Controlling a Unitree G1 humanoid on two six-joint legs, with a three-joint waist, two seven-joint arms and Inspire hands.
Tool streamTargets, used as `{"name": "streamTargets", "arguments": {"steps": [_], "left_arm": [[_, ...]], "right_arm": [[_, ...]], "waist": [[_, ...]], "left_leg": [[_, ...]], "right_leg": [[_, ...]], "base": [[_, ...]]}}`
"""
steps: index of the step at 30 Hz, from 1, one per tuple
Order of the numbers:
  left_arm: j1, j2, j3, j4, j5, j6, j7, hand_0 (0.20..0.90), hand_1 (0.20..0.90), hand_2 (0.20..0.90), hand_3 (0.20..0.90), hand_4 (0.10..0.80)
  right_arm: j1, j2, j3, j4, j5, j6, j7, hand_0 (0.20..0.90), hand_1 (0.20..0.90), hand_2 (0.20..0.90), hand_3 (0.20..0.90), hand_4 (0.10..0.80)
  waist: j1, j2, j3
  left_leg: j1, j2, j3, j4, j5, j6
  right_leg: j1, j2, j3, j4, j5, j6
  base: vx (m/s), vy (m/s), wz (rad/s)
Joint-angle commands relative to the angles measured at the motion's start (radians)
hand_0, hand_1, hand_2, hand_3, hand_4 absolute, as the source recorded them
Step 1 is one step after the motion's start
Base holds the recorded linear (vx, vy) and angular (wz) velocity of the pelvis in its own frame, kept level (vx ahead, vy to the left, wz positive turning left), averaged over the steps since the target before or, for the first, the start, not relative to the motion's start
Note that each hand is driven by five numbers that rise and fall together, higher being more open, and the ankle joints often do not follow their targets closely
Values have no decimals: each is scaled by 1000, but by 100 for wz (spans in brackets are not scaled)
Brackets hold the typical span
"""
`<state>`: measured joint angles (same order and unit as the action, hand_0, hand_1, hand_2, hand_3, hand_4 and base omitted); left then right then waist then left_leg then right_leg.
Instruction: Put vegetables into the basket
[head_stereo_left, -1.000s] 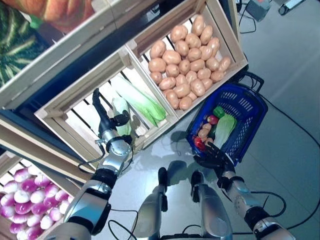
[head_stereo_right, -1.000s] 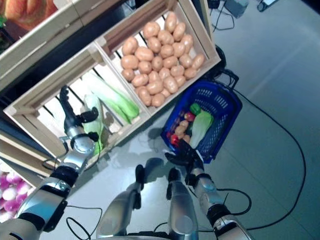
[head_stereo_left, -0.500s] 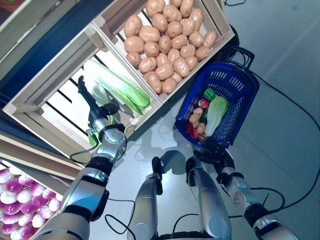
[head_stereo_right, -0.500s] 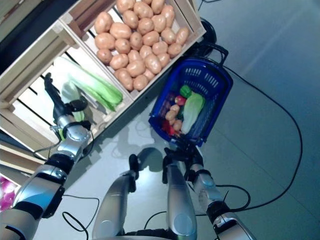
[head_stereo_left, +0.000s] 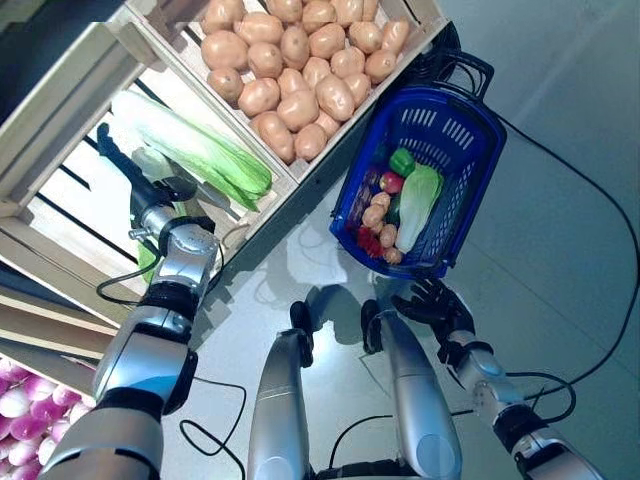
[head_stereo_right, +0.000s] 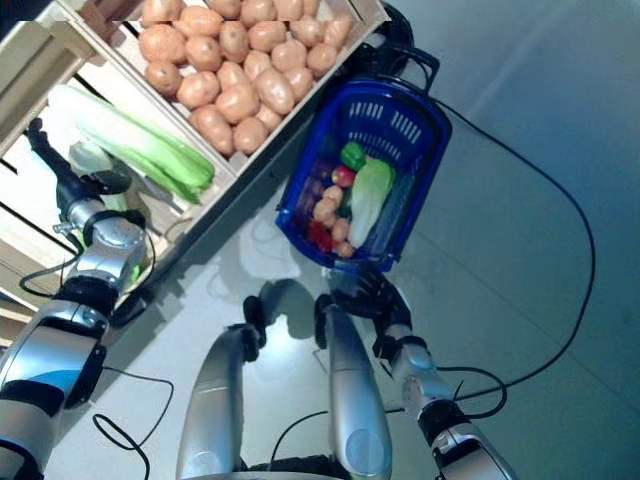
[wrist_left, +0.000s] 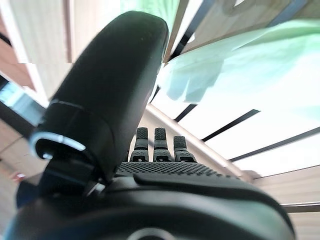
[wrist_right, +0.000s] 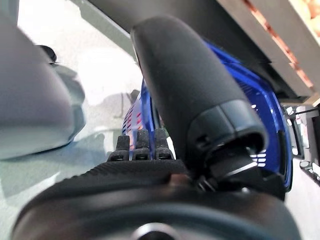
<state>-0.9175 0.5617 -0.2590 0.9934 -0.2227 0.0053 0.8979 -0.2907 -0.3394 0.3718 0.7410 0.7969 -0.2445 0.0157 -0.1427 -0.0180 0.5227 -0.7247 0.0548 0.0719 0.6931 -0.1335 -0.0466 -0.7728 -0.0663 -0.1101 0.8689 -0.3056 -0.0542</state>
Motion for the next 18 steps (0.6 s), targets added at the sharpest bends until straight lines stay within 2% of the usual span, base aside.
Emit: {"name": "streamTargets", "arguments": {"steps": [1, 9, 14, 18], "left_arm": [[-99, 116, 28, 13, -15, -1, 78, 900, 900, 900, 900, 800], [-164, 143, 4, 70, -58, 55, 90, 900, 900, 900, 900, 800], [-191, 158, -6, 81, -42, 72, 99, 900, 900, 900, 900, 800], [-213, 181, -13, 99, -89, 74, 98, 900, 900, 900, 900, 800]], "right_arm": [[6, 6, 7, -98, 43, -37, -32, 900, 900, 900, 900, 800], [2, -7, 4, -120, 67, -39, -46, 900, 900, 900, 900, 800], [8, -13, -8, -156, 98, -58, -53, 900, 900, 900, 900, 800], [10, -12, -18, -173, 128, -69, -43, 900, 900, 900, 900, 800]], "waist": [[-5, -11, -9], [-10, -15, -3], [-9, -17, -3], [-9, -21, -3]], "left_leg": [[29, -42, 68, 31, -86, 85], [-63, -38, 69, 85, -100, 99], [-129, -37, 64, 125, -108, 107], [-184, -38, 56, 146, -108, 113]], "right_leg": [[44, 41, 51, -55, 27, -29], [-52, 46, 52, -20, 38, -20], [-116, 49, 58, 6, 46, -15], [-169, 56, 61, 25, 53, -13]], "base": [[7, 51, 0], [-1, 60, -1], [2, 46, -2], [3, 58, -1]]}}
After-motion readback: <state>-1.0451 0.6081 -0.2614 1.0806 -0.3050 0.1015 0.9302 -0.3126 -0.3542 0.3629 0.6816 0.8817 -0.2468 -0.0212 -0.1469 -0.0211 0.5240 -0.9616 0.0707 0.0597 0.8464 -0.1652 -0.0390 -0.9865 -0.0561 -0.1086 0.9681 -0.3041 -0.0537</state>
